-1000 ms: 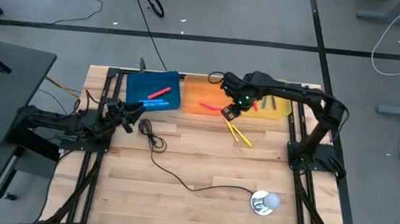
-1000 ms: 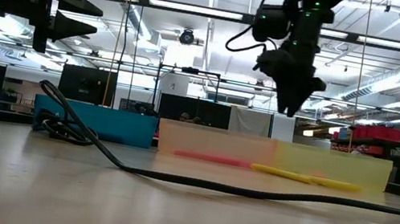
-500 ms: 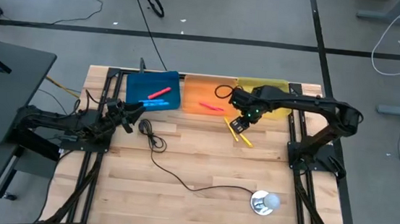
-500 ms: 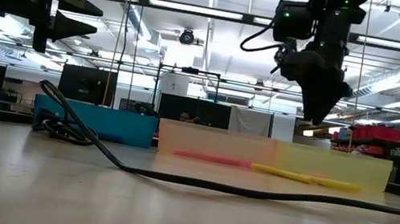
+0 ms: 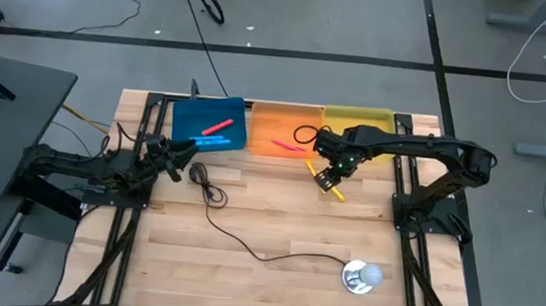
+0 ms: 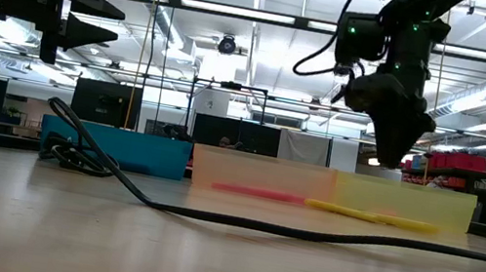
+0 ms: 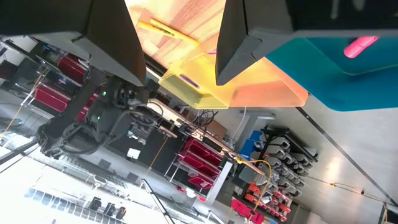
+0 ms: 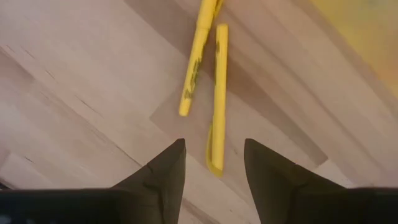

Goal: Pick & Place Markers
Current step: Put the right large yellow pen into the orange bin

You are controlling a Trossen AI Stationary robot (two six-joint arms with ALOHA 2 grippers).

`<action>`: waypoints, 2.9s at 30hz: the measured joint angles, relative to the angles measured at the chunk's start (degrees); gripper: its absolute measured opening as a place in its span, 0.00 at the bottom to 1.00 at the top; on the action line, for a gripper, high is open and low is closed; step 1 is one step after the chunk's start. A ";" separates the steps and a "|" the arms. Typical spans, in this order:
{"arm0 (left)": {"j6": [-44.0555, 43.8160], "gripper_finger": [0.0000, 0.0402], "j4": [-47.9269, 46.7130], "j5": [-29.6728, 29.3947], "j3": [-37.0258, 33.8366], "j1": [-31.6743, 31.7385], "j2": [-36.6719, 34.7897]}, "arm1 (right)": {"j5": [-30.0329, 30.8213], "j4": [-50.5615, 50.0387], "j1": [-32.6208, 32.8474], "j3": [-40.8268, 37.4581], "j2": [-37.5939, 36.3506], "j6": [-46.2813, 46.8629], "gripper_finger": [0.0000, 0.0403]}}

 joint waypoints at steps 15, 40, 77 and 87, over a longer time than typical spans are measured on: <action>0.00 0.50 0.00 0.00 0.01 -0.01 0.00 | -0.37 3.70 0.35 -3.50 5.21 -0.19 0.40; 0.02 0.50 0.00 0.00 0.01 -0.01 0.01 | -1.95 9.04 0.60 -5.56 13.12 -5.25 0.38; 0.00 0.50 0.00 0.00 0.02 0.01 0.00 | -3.06 -7.56 0.70 -3.55 1.16 -3.86 0.03; 0.00 0.50 0.00 0.00 0.00 0.00 0.02 | -2.86 -15.87 0.68 7.77 0.97 -7.81 0.03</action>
